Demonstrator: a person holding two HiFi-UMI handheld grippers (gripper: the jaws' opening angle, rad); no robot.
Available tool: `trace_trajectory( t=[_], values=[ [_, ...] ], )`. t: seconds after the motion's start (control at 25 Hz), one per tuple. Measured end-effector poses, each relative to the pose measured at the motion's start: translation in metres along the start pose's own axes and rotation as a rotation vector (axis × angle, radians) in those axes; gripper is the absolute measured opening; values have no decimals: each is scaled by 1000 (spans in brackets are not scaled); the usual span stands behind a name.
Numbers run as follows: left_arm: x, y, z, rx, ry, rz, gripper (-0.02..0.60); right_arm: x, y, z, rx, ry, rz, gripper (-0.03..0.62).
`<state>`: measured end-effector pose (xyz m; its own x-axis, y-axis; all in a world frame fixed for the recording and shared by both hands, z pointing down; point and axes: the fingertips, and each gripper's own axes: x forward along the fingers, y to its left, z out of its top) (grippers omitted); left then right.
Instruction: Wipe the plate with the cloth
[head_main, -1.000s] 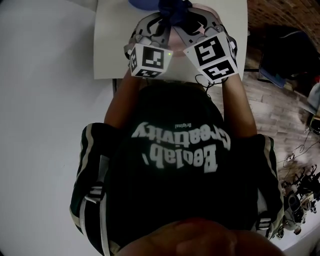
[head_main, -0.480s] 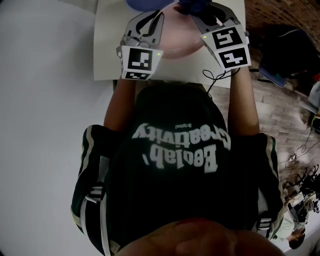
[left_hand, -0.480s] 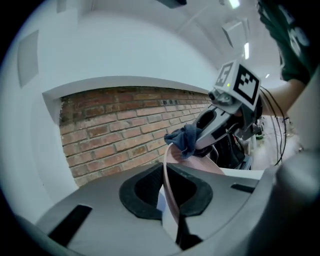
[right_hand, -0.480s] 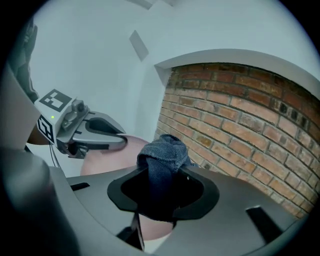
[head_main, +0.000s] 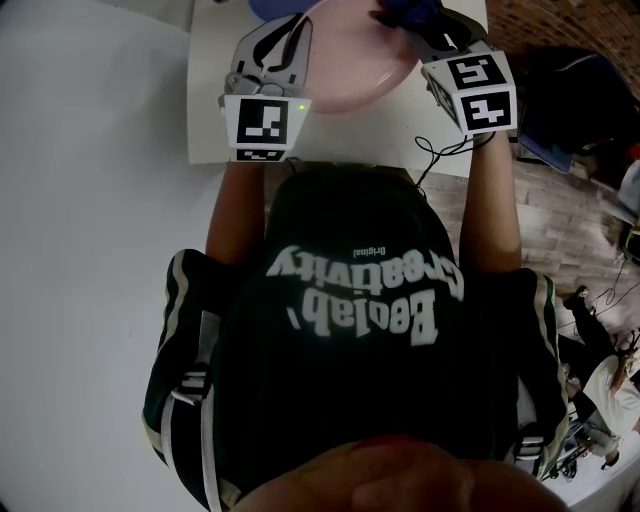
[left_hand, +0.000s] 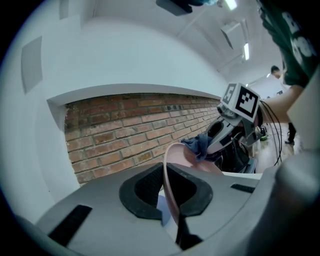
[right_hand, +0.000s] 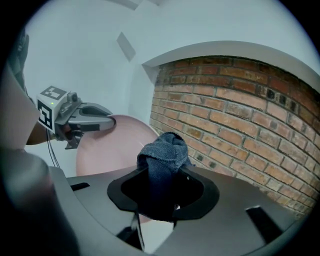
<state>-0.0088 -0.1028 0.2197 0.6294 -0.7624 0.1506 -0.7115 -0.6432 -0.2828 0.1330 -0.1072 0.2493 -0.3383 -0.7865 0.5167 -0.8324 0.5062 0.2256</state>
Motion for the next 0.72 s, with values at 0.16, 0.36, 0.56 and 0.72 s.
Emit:
trace_trajectory(
  t=[0.16, 0.36, 0.56, 0.72],
  values=[
    [-3, 12, 3, -18, -17, 19, 11, 0, -7, -13, 27, 21, -10, 127],
    [-8, 30, 15, -30, -45, 50, 12, -1, -15, -27, 58, 44, -22, 127],
    [-12, 41, 18, -47, -70, 90, 12, 0, -14, -52, 48, 99, -22, 127],
    [-19, 43, 20, -70, -98, 119, 12, -5, -8, -72, 26, 124, -8, 126]
  ],
)
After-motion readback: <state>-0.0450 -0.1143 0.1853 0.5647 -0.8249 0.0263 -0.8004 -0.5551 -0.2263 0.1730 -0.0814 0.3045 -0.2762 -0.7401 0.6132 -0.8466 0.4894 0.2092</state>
